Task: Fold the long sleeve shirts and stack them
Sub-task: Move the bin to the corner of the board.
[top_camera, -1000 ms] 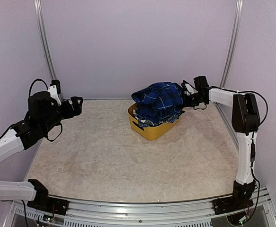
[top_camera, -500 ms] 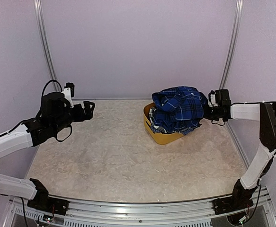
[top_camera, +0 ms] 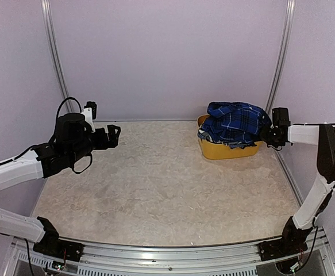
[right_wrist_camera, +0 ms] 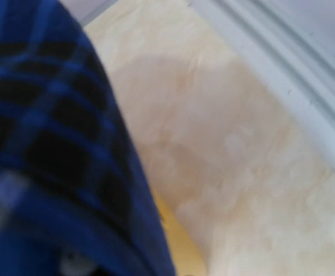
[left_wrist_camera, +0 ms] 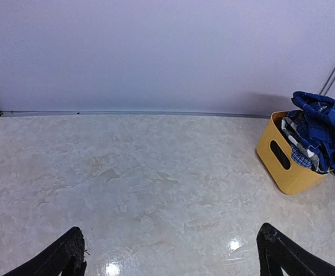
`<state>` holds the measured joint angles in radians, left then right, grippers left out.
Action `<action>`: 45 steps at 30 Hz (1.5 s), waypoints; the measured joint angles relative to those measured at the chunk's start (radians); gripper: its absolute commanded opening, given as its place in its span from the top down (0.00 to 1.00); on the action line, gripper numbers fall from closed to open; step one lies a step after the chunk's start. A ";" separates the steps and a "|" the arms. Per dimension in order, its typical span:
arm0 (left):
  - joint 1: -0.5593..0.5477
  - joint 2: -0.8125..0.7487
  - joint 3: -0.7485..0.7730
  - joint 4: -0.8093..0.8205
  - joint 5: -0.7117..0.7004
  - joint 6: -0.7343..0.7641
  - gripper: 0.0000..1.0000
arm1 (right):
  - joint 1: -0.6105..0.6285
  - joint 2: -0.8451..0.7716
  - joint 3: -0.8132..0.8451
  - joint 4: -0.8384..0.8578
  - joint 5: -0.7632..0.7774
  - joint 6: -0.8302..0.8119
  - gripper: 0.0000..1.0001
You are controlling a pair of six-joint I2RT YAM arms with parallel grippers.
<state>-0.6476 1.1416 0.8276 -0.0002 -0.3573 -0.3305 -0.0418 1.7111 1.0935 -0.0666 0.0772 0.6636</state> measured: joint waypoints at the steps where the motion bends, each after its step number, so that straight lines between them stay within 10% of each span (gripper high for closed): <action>1: -0.002 0.000 0.000 0.000 -0.002 0.000 0.01 | -0.001 0.026 0.037 -0.017 0.013 0.012 1.00; 19: -0.011 0.018 0.000 0.000 -0.042 0.021 0.01 | -0.076 0.233 0.313 -0.082 0.051 0.058 1.00; 30: -0.014 0.021 0.007 -0.002 -0.044 0.023 0.01 | -0.090 0.187 0.240 -0.029 -0.031 0.022 0.28; 45: -0.017 -0.019 0.017 -0.024 -0.065 0.043 0.01 | -0.012 -0.207 0.132 -0.075 -0.163 -0.240 0.13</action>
<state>-0.6647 1.1225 0.8444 -0.0242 -0.4221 -0.2871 -0.0540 1.5040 1.2251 -0.1413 -0.0860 0.4232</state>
